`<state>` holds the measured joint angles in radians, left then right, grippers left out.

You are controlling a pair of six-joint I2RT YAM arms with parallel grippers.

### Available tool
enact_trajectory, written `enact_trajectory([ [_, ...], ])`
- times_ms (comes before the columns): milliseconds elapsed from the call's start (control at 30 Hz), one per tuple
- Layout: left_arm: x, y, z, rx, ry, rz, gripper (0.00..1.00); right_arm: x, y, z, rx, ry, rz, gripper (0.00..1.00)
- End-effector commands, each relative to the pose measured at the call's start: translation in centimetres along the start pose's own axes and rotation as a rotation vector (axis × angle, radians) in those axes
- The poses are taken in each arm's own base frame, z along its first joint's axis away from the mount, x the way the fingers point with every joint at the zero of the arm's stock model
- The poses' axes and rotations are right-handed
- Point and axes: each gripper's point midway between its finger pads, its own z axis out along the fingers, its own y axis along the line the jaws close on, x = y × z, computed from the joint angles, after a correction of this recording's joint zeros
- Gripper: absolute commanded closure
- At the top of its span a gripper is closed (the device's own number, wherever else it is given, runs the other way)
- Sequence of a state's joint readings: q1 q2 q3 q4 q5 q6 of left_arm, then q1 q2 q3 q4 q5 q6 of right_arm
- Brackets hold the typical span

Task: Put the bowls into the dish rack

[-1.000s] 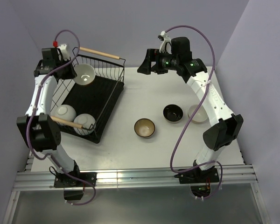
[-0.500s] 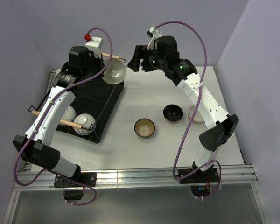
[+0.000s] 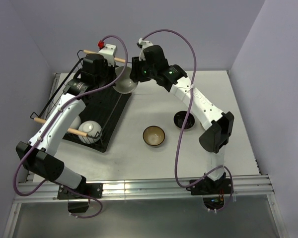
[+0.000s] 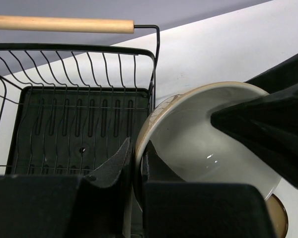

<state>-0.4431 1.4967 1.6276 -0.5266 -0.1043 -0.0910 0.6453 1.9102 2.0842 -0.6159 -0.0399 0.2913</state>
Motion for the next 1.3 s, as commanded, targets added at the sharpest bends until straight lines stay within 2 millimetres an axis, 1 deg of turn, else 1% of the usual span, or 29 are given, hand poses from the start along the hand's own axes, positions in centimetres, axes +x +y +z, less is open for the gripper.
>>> enact_trajectory([
  [0, -5.3, 0.1, -2.3, -0.005, -0.187, -0.045, 1.00, -2.2, 1.8, -0.3, -0.026, -0.066, -0.032, 0.58],
  [67, -5.4, 0.2, -2.6, -0.008, -0.186, -0.048, 1.00, -2.5, 2.5, -0.3, -0.059, -0.074, -0.031, 0.74],
  [100, -5.5, 0.2, -2.7, -0.009, -0.189, -0.047, 1.00, -2.5, 3.2, 0.0, -0.096, -0.071, -0.032, 0.92],
  [133, -5.5, 0.2, -2.9, -0.008, -0.192, -0.046, 1.00, -3.1, 3.6, -0.2, -0.116, -0.087, -0.032, 1.00],
  [167, -5.6, 0.4, -3.1, -0.009, -0.195, -0.046, 0.99, -3.5, 4.1, -0.3, -0.137, -0.096, -0.028, 1.00],
  [200, -5.7, 0.3, -3.3, -0.002, -0.199, -0.052, 0.95, -3.9, 4.7, -0.1, -0.166, -0.110, -0.030, 1.00],
  [233, -5.8, 0.4, -3.5, -0.001, -0.202, -0.056, 0.88, -4.5, 5.1, -0.3, -0.184, -0.130, -0.028, 1.00],
  [267, -6.2, 0.9, -4.0, -0.012, -0.210, -0.065, 0.67, -4.8, 5.4, -0.3, -0.200, -0.141, -0.021, 1.00],
  [333, -6.6, 1.2, -4.4, 0.002, -0.214, -0.086, 0.45, -6.0, 6.3, -0.3, -0.241, -0.187, -0.009, 1.00],
  [367, -7.3, 2.4, -5.0, -0.014, -0.231, -0.109, 0.30, -6.4, 6.6, -0.3, -0.251, -0.203, -0.006, 1.00],
  [400, -7.2, 2.9, -5.3, -0.013, -0.221, -0.138, 0.23, -6.8, 6.8, 0.1, -0.266, -0.221, -0.001, 1.00],
  [433, -7.4, 2.3, -5.7, 0.055, -0.217, -0.154, 0.16, -7.2, 7.4, 0.0, -0.295, -0.230, 0.001, 1.00],
  [467, -7.7, 4.1, -6.4, 0.049, -0.226, -0.183, 0.06, -7.3, 7.6, 0.1, -0.309, -0.234, 0.006, 1.00],
  [500, -7.6, 4.3, -6.8, 0.091, -0.219, -0.226, 0.04, -7.6, 8.0, 0.4, -0.332, -0.245, 0.009, 1.00],
  [533, -7.2, 3.3, -7.6, 0.202, -0.204, -0.235, 0.02, -7.5, 8.4, 0.6, -0.357, -0.242, 0.022, 1.00],
  [567, -7.0, 5.2, -8.1, 0.206, -0.205, -0.258, 0.00, -7.2, 9.0, 0.7, -0.396, -0.233, 0.023, 1.00],
  [600, -6.6, 5.5, -8.3, 0.226, -0.199, -0.272, 0.01, -7.2, 9.3, 1.1, -0.420, -0.240, 0.029, 1.00],
  [633, -5.7, 5.7, -8.4, 0.245, -0.178, -0.281, 0.01, -6.8, 9.8, 1.4, -0.449, -0.226, 0.046, 1.00],
  [700, -4.6, 5.1, -8.7, 0.304, -0.143, -0.313, 0.01, -6.2, 10.7, 1.9, -0.524, -0.211, 0.056, 1.00],
  [733, -3.6, 5.5, -8.6, 0.315, -0.123, -0.344, 0.00, -6.0, 11.0, 2.0, -0.548, -0.202, 0.080, 1.00],
  [767, -3.1, 5.3, -8.9, 0.365, -0.113, -0.368, 0.01, -5.7, 11.5, 2.0, -0.586, -0.187, 0.082, 1.00],
  [800, -2.7, 5.0, -9.0, 0.396, -0.097, -0.420, 0.01, -5.5, 11.6, 2.4, -0.605, -0.183, 0.086, 1.00],
  [833, -1.9, 5.0, -8.8, 0.418, -0.092, -0.444, 0.01, -5.4, 11.9, 2.5, -0.621, -0.176, 0.098, 1.00],
  [867, -1.6, 5.2, -8.8, 0.426, -0.089, -0.470, 0.01, -5.1, 12.1, 2.6, -0.638, -0.166, 0.102, 1.00],
  [900, -1.4, 4.9, -9.1, 0.452, -0.081, -0.503, 0.00, -4.9, 12.4, 2.5, -0.667, -0.157, 0.109, 1.00],
  [1033, 0.0, 5.0, -8.6, 0.486, -0.055, -0.566, 0.01, -4.5, 12.7, 2.6, -0.700, -0.146, 0.117, 1.00],
  [1100, 0.0, 4.8, -8.6, 0.505, -0.059, -0.579, 0.00, -4.3, 12.7, 2.7, -0.707, -0.140, 0.120, 1.00],
  [1133, 0.5, 4.8, -8.3, 0.502, -0.048, -0.597, 0.01, -4.3, 12.8, 2.6, -0.714, -0.135, 0.121, 1.00],
  [1267, 1.2, 5.1, -7.7, 0.484, -0.041, -0.623, 0.00, -3.9, 13.1, 2.4, -0.734, -0.119, 0.128, 1.00],
])
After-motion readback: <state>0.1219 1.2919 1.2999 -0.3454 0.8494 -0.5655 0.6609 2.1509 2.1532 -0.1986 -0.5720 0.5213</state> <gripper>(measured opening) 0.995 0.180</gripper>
